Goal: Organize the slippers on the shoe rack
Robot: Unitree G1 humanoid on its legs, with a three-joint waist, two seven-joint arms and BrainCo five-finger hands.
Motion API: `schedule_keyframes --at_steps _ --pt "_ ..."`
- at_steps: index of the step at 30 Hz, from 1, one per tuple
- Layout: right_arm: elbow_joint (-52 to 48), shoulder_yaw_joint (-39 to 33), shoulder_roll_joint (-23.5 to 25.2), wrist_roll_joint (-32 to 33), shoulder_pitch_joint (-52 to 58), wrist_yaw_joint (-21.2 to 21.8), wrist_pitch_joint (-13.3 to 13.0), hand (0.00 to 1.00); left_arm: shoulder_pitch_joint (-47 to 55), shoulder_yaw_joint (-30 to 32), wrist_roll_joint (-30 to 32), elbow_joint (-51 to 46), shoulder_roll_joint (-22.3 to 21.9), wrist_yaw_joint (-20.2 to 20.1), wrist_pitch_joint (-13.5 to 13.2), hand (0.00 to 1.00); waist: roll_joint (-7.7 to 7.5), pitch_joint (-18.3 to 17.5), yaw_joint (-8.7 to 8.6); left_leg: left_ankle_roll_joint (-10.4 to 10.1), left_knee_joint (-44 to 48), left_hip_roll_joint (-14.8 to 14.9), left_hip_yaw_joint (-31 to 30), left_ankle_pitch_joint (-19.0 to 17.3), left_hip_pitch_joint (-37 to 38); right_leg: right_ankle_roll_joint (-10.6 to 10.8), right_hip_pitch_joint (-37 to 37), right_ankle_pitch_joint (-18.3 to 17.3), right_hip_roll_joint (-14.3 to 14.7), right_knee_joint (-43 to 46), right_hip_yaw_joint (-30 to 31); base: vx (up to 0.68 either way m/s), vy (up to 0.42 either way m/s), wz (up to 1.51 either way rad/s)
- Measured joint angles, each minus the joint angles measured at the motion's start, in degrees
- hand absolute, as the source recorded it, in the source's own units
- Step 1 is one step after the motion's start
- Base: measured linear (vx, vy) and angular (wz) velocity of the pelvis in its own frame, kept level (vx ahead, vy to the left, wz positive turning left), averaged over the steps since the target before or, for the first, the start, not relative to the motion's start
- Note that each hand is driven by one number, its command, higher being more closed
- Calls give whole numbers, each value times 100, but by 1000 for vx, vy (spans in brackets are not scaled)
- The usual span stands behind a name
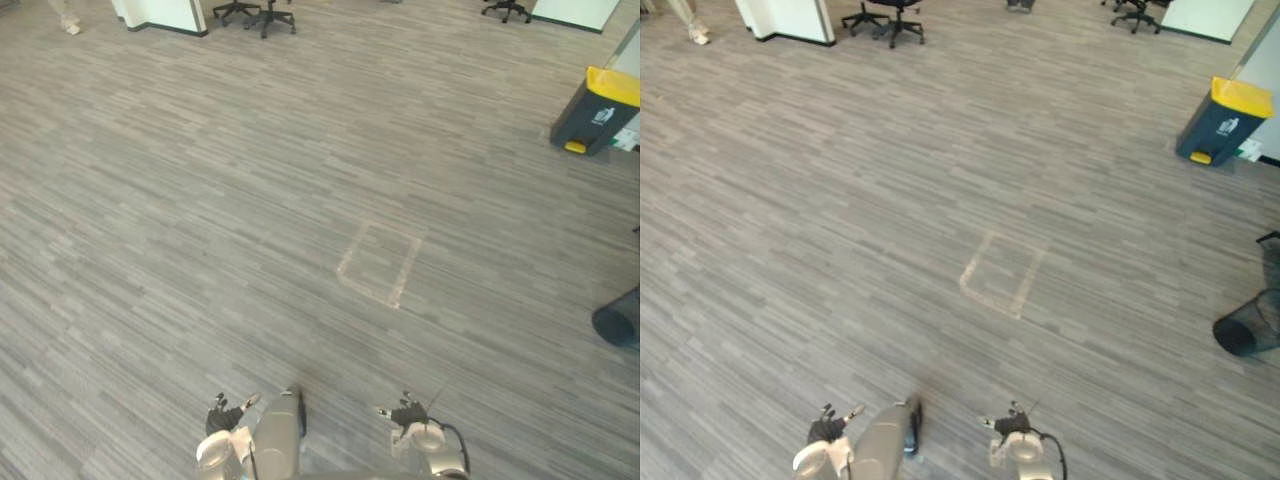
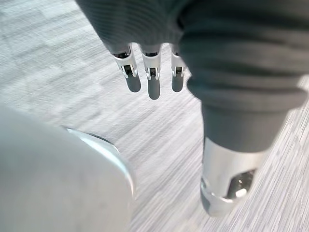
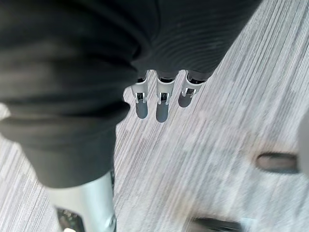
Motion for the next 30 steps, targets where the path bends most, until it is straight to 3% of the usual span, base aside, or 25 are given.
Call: schedule_keyframes --at_steps 2,4,5,6,7,8,9,13,15,16,17,19,21,22,23,24,25,27,29,30 --pt "-46 -41 3 -7 25 -7 -11 0 -2 21 7 16 51 8 -1 0 -149 -82 4 161 146 -125 213 -373 58 81 -249 82 -231 612 102 666 362 -32" --pt "-48 -73 -2 -11 83 -1 -8 0 -59 -32 18 190 142 11 43 0 -198 -76 -6 386 235 -245 390 -795 556 652 -897 558 -379 2555 191 594 338 -31" --pt "-47 -91 -3 -12 109 4 -9 0 -69 -59 19 234 161 13 70 0 -197 -65 -10 400 231 -277 408 -896 710 777 -1087 650 -381 3095 231 660 366 -19" --pt "-44 -209 -7 -11 210 18 -11 0 -118 -76 22 349 186 13 126 0 -171 -14 -72 437 178 -353 427 -1104 1204 903 -1506 727 -392 4442 188 406 203 -7" --pt "-45 -246 -4 -11 257 17 -12 0 -141 -76 23 384 191 13 129 0 -172 10 -89 451 112 -389 437 -1147 1392 892 -1656 721 -399 4818 129 593 281 -10" --pt "-117 -272 -9 -12 344 16 -46 0 -204 -82 24 409 188 16 129 0 -159 23 -110 483 -162 -441 536 -1246 1867 779 -2263 646 -374 5577 -24 462 175 -10" --pt "-180 -274 -4 -12 318 22 -78 0 -246 -91 39 415 178 16 137 0 -177 27 -163 505 -425 -458 543 -1309 2231 642 -2765 562 -323 5744 -294 446 148 -8" --pt "-384 -343 -2 -20 308 22 -134 0 -330 -395 129 506 164 11 139 0 -207 25 -291 381 -958 -490 521 -1516 2971 540 -3704 488 -245 4449 -1247 414 78 3" --pt "-339 -612 -10 -21 229 43 -125 0 -418 -430 193 656 98 2 146 0 -196 20 -410 292 -1540 -553 512 -1582 3612 318 -3824 873 -58 2339 -1709 580 52 13" --pt "-326 -690 -7 -21 224 42 -122 0 -436 -452 241 656 77 -2 142 0 -197 19 -410 242 -1693 -584 461 -1609 3788 240 -3801 1073 19 1801 -1738 732 4 24" --pt "-324 -712 -5 -24 206 41 -120 0 -435 -462 242 662 62 -7 141 0 -196 17 -429 134 -1787 -603 369 -1669 3959 86 -3797 1244 81 1479 -1749 661 -33 33" --pt "-316 -801 -9 -46 182 44 -106 0 -439 -463 278 767 16 -11 147 0 -128 -47 -479 83 -1596 -456 -46 -1695 4158 -576 -3658 1865 182 1573 -1781 709 -109 45" --pt "-306 -828 -5 -52 157 37 -113 0 -443 -444 348 772 -10 -13 149 0 98 -104 -488 -122 -594 -220 -305 -1569 3782 -623 -3479 1557 352 1580 -1957 758 -173 21" --pt "-307 -789 -12 -47 112 45 -102 0 -432 -370 354 785 -51 -19 170 0 256 -33 -502 -382 787 -84 -451 -1085 3273 -670 -3110 1385 566 1418 -1921 666 -149 -17" --pt "-299 -663 -15 -38 98 43 -97 0 -402 -278 358 786 -43 -21 184 0 359 -10 -478 -515 1819 54 -544 -686 2862 -700 -2804 1326 734 1207 -1789 533 -116 -34" --pt "-289 -637 -10 -37 94 44 -90 0 -391 -254 363 781 -37 -20 184 0 376 -3 -474 -550 2104 93 -537 -668 2734 -729 -2696 1300 791 1145 -1748 651 -44 -70" --pt "-93 -413 13 1 68 69 -9 0 -331 -179 417 776 33 -8 189 0 356 72 -424 -387 3373 295 -479 -811 2076 -818 -1971 1164 1005 778 -1439 631 -36 -63" --pt "-17 -353 13 9 65 71 42 0 -291 -206 455 607 73 -10 191 0 256 113 -318 -188 3360 316 -433 -1075 1495 -820 -1397 1113 1017 492 -1039 701 -26 -93" --pt "-29 -302 13 112 31 57 50 0 -238 -188 455 489 73 -9 170 0 235 109 -294 -96 2672 305 -465 -1344 974 -783 -1065 1094 1004 317 -615 497 60 -117" --pt "-38 -294 14 185 -14 51 49 0 -220 -176 454 447 91 -6 162 0 183 138 -254 -151 1918 236 -573 -1389 779 -602 -879 975 913 295 -328 369 113 -117"
